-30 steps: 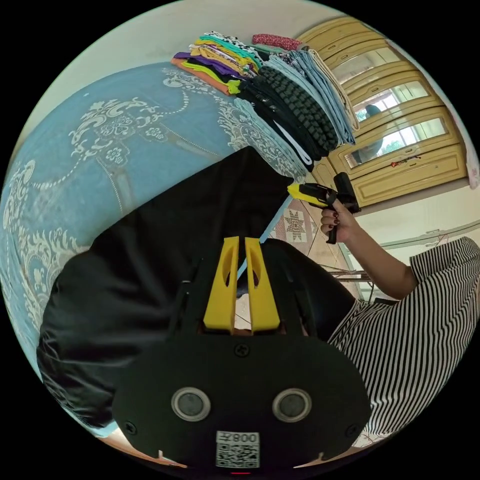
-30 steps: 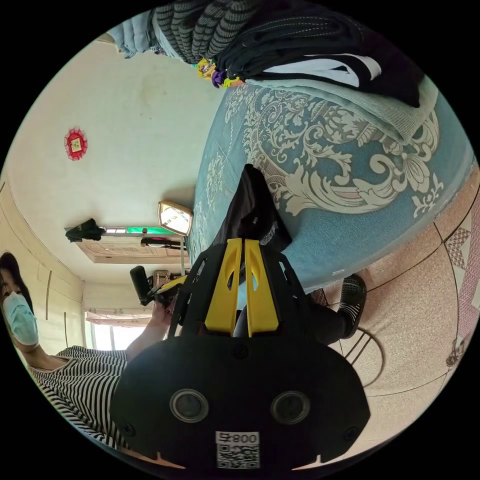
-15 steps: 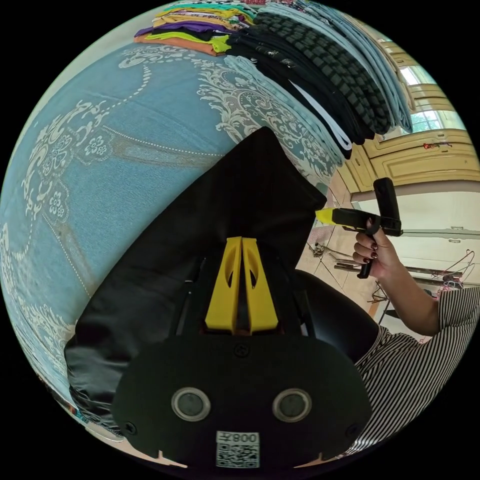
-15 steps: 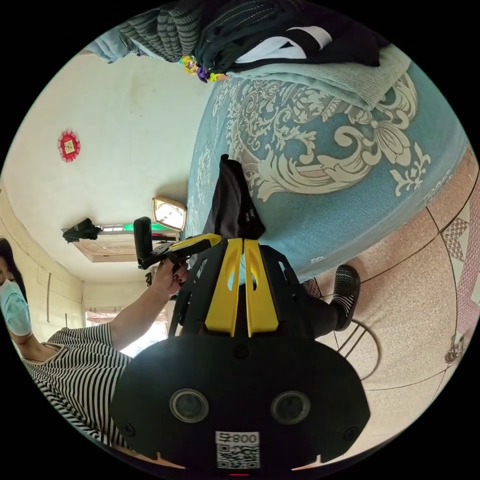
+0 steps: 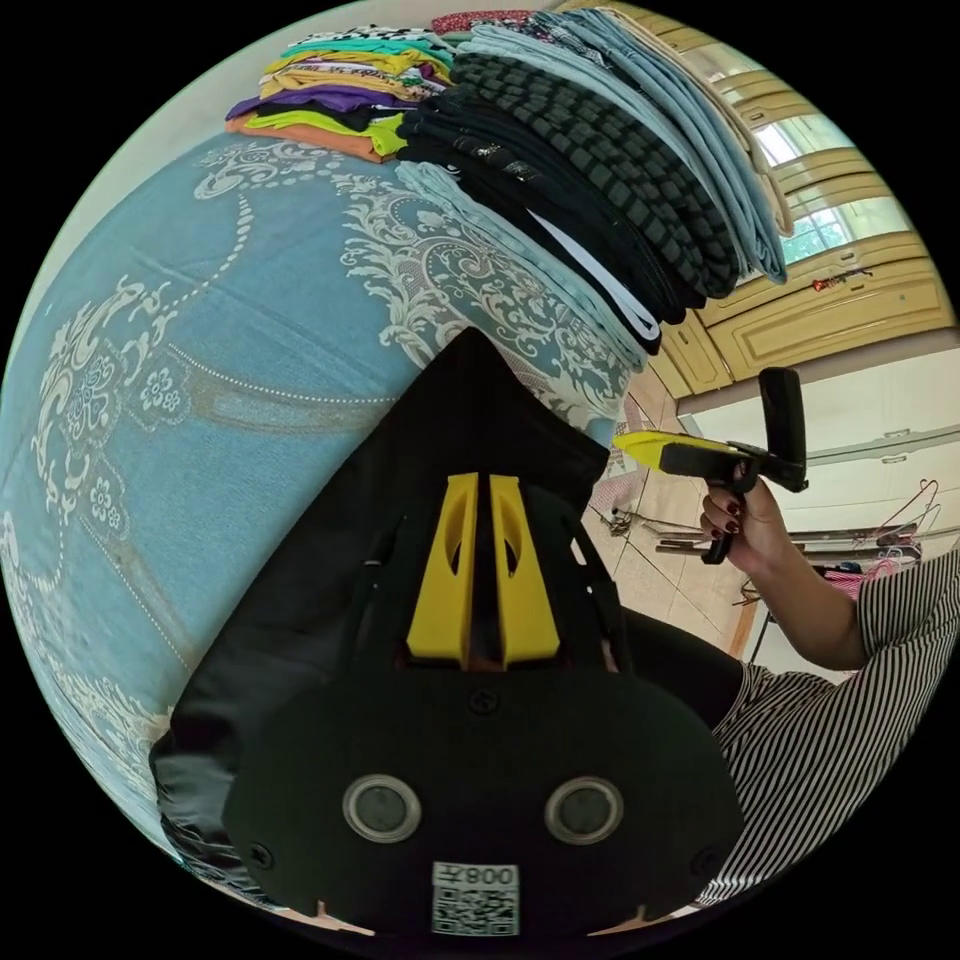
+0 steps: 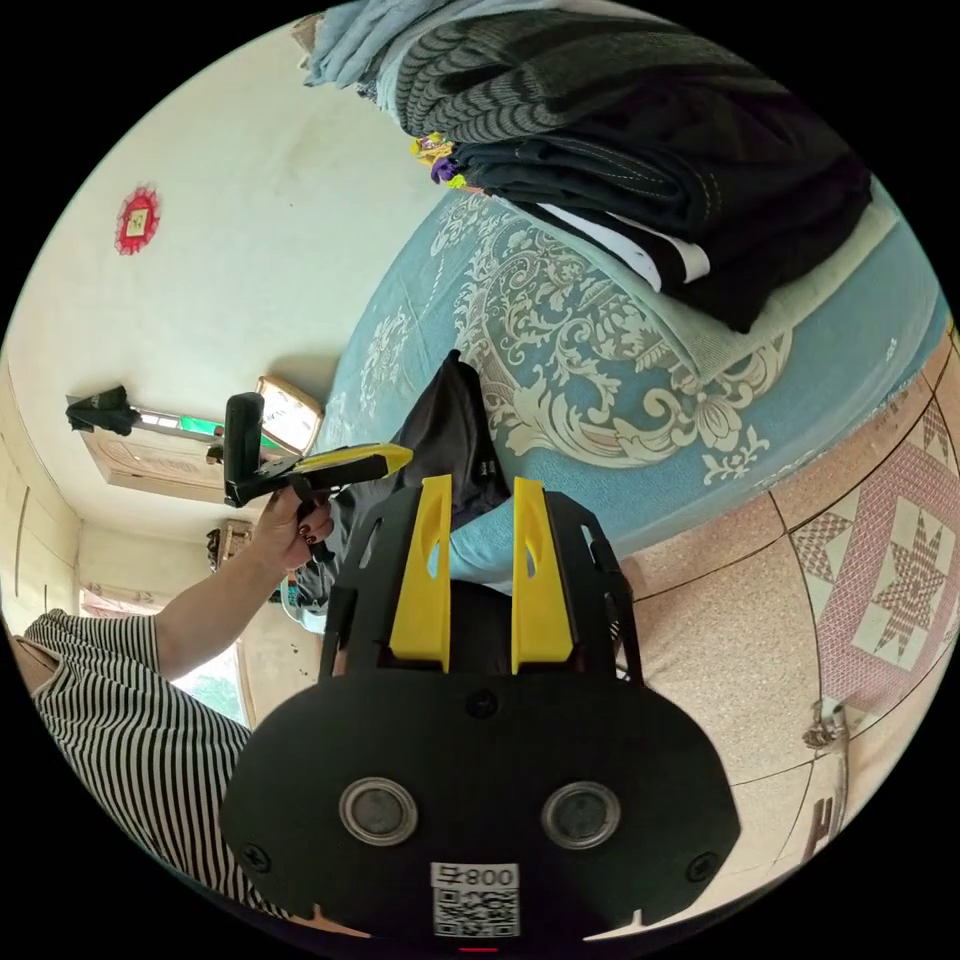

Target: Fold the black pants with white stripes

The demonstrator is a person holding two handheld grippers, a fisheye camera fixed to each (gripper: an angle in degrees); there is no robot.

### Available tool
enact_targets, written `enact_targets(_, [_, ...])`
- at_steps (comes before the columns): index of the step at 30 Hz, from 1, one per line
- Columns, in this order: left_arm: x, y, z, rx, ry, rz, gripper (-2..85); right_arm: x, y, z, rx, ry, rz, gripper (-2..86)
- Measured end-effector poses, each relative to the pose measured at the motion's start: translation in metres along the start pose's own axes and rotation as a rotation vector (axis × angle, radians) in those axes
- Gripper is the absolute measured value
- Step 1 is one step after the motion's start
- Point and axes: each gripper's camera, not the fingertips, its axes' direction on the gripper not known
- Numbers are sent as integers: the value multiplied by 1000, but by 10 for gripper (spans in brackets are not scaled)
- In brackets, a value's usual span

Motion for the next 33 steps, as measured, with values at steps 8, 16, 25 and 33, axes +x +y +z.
enact_targets(8, [-8,-25,-14,-15,-56,2,44,-21,-8,59,-75,124,-29,105])
enact_targets(16, [-2,-3,-26,-2,-96,-39,51,-21,-9,100,-121,174,-49,82])
enact_targets(25, [-78,179,-133,198,-226,-548,73,-15,-4,141,-152,201,-114,71])
enact_targets(33, [-137,303,-163,377,-156,-1022,61,-82,-9,213,-156,190,-338,69])
